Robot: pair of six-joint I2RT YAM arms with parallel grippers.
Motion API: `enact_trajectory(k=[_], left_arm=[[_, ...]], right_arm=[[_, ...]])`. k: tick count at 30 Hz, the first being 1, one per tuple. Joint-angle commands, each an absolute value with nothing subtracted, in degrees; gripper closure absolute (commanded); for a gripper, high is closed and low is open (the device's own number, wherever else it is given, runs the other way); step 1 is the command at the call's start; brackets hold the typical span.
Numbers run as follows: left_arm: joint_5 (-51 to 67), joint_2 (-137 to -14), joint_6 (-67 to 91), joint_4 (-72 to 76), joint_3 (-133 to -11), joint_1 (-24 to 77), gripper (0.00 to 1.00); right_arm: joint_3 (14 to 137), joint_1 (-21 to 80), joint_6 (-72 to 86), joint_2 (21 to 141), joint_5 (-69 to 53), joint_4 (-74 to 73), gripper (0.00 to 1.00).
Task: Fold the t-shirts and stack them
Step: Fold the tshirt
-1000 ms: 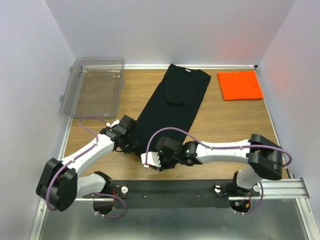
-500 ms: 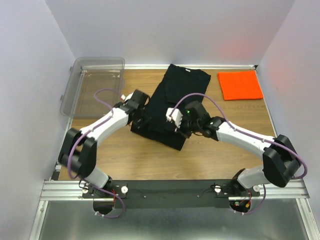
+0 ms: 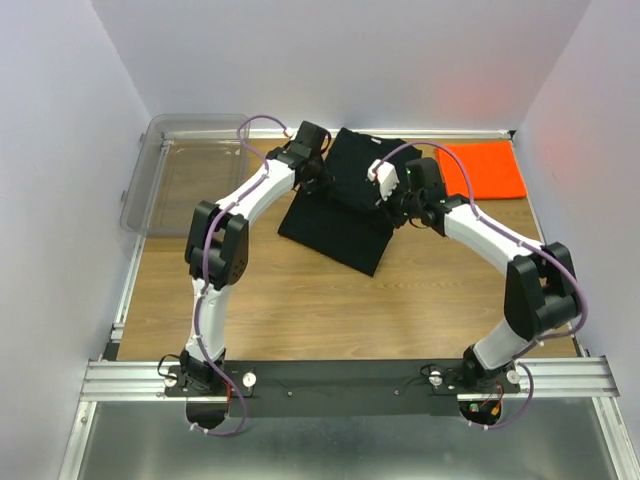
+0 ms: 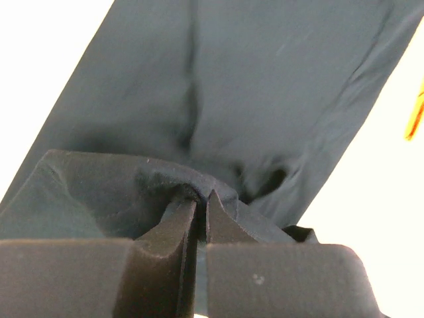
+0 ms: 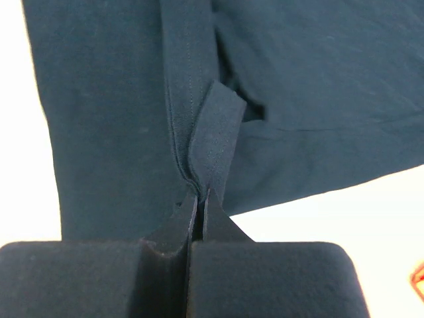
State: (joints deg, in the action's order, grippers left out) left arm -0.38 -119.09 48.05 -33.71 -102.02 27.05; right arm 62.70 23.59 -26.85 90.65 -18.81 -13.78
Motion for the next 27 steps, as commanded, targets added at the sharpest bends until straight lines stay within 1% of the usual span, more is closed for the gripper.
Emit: enact_trajectory(k=[1,4,5,11,27], left_arm=[[-0.26,-124.97,44.39,-36.47,-111.25,25.4,1.0],[-0.26,-128.23,44.03,-36.74,-115.22,24.79,1.0],[1.56,-128.67,43.86,-36.56,-116.09,24.52,1.0],[2.72,-131.39,43.68,-35.6,-116.89,23.73,1.0],[5.36,-135.7,43.24,-34.72,-121.29,23.47,1.0]], right_arm=[[66.44,21.27,-25.93,95.88,-20.04,-14.68,0.99],[68.73,20.22,-25.49,98.08,-20.04,-14.68,0.99],[69.43,20.13,-25.58,99.3,-19.95,-14.68,0.99],[71.63,18.81,-24.44,102.04,-19.51,-14.5,0.99],[72.68,17.58,-23.82,103.97,-18.46,-14.33,0.99]])
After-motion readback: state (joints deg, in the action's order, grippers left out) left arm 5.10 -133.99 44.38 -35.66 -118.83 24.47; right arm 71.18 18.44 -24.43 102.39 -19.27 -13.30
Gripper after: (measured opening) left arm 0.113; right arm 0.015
